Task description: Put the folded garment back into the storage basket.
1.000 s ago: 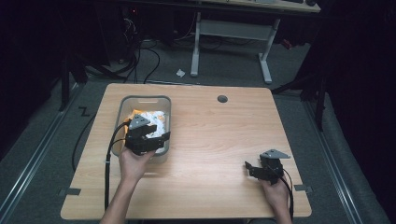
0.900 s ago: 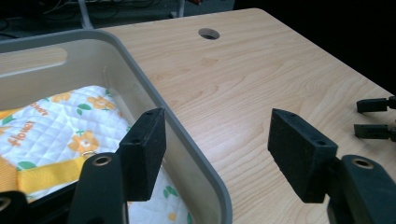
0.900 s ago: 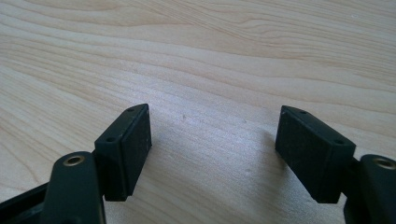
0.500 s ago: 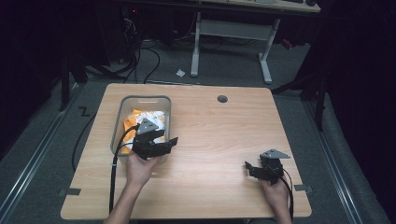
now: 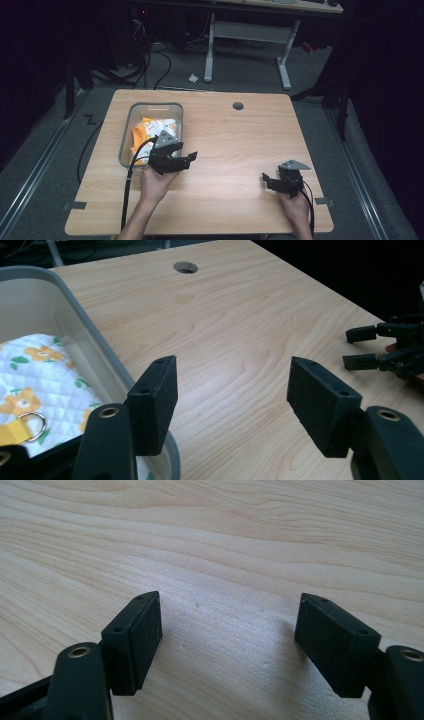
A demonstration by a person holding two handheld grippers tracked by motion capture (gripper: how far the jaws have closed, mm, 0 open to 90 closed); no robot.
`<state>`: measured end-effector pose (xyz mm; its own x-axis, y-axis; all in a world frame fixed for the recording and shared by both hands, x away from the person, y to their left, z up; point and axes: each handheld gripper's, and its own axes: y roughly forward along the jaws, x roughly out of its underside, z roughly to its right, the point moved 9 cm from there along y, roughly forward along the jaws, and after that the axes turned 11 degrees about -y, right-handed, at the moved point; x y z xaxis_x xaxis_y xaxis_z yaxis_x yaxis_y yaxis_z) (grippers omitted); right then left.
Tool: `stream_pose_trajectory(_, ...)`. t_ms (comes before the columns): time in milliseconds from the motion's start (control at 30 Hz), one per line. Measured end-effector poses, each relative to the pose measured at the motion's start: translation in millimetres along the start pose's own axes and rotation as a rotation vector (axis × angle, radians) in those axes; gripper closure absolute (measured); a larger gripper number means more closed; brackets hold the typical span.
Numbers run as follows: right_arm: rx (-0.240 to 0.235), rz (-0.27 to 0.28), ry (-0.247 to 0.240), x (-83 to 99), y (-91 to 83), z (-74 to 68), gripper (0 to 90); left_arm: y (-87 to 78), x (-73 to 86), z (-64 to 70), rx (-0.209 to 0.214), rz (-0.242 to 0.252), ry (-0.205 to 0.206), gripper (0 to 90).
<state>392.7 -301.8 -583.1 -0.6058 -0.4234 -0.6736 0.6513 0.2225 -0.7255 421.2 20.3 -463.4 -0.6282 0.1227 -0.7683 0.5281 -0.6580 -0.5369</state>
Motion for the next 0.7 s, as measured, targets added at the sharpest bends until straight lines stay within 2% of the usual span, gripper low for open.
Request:
stream_pose_trajectory(267,0.000,0.000,0.000,0.0,0.0,0.0,27.0,11.9,9.9,15.3,0.029,-0.017,0.011,37.2)
stream_pose_trajectory(700,0.000,0.000,0.000,0.0,0.0,0.0,27.0,30.5,30.7,25.5,0.038,-0.058,0.015,37.2)
